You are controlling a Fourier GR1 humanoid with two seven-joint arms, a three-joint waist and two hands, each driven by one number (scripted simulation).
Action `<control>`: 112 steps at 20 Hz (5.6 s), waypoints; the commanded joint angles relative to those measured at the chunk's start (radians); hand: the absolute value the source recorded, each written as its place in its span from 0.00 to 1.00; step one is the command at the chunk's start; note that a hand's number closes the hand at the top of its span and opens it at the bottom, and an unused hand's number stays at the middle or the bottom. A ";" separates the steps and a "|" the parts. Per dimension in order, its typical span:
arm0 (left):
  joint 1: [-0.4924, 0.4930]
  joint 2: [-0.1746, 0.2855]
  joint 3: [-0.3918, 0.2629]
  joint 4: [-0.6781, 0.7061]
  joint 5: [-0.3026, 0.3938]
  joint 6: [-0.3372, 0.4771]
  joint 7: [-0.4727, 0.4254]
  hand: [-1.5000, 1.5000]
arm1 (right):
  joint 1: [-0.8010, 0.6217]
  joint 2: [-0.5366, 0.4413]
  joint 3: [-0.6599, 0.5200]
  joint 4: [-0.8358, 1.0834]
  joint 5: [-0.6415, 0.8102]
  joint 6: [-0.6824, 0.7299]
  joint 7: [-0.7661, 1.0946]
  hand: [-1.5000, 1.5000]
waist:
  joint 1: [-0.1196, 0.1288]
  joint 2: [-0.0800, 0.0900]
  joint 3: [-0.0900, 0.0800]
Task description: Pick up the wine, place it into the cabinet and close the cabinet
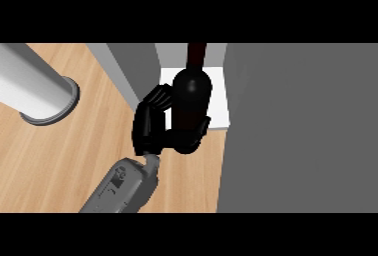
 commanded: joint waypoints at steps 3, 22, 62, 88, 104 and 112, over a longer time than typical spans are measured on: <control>-0.043 0.000 -0.027 0.169 0.065 0.021 -0.098 1.00 | 0.024 0.010 0.033 -0.212 -0.079 -0.017 0.115 0.00 | -0.005 0.001 -0.001; -0.182 0.000 -0.034 0.568 0.399 -0.083 -0.378 1.00 | 0.104 0.006 -0.027 -0.216 -0.133 0.048 0.068 0.00 | -0.012 0.004 -0.001; -0.766 0.071 0.055 1.264 0.334 0.083 -0.312 0.00 | 0.105 0.072 0.046 -0.111 -0.066 0.096 -0.020 0.00 | -0.045 0.019 -0.001; -0.693 0.005 0.115 1.132 0.298 -0.114 -0.507 0.00 | 0.166 0.086 0.064 -0.108 -0.039 0.100 -0.073 0.00 | 0.010 -0.001 0.000; -0.465 0.033 0.035 0.684 0.246 -0.093 -0.390 0.00 | 0.235 0.047 0.044 -0.196 -0.055 0.091 -0.050 0.00 | 0.043 -0.018 0.000; -0.171 0.070 -0.076 0.327 0.213 -0.092 -0.346 0.00 | 0.205 0.042 0.045 -0.190 -0.040 0.081 -0.047 0.00 | 0.044 -0.014 0.000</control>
